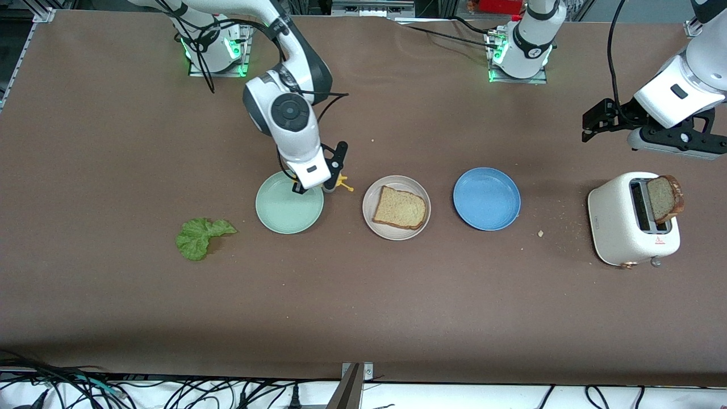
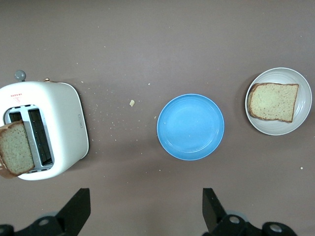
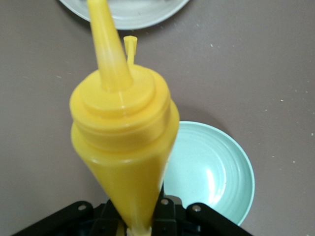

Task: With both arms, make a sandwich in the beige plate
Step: 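Lift the yellow bottle with the right gripper over the beige plate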

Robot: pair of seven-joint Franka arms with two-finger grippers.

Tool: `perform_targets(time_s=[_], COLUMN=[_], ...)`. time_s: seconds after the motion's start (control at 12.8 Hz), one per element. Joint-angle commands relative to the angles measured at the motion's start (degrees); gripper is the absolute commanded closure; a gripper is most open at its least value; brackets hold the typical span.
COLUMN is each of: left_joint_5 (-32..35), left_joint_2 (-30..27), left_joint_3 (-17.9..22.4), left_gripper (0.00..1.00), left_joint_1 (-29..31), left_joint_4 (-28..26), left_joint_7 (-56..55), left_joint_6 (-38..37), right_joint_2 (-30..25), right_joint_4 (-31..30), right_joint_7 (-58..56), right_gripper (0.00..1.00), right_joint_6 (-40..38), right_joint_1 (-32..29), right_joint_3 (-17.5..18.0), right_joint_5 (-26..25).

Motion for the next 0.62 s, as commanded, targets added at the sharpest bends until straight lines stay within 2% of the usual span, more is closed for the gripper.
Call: perform_targets(time_s=[0.0,0.23,0.39,0.55], left_joint_5=[-1.1,-1.1,-1.1,-1.1], left_joint_2=[-0.31,-0.31,-0.31,-0.31], left_joint_3=[0.39,0.39,0.39,0.39], left_gripper=[0.0,0.0,0.0,0.0], left_joint_1=[-0.03,-0.02,-0.02,-0.02], left_joint_4=[-0.04,-0.04,0.04,-0.04], left_joint_7=[0.17,0.17,0.17,0.25], left_joint_6=[-0.87,-0.87,-0.87,-0.87], right_joint_2=[6.06,11.06,14.67,16.96], right_joint_4=[5.89,11.06,15.81,16.7], right_joint_7=[3.68,6.14,7.56,8.26], right_gripper=[1.0,1.0,1.0,1.0], right_joint_6=[-2.32,-7.4,-10.93,-10.86], right_joint_1=[2.14,5.47,8.63,10.4], right_joint_3=[-1.77,-4.31,-6.77,-9.05], right_joint_5=[-5.65,-10.05,-10.68,-10.16])
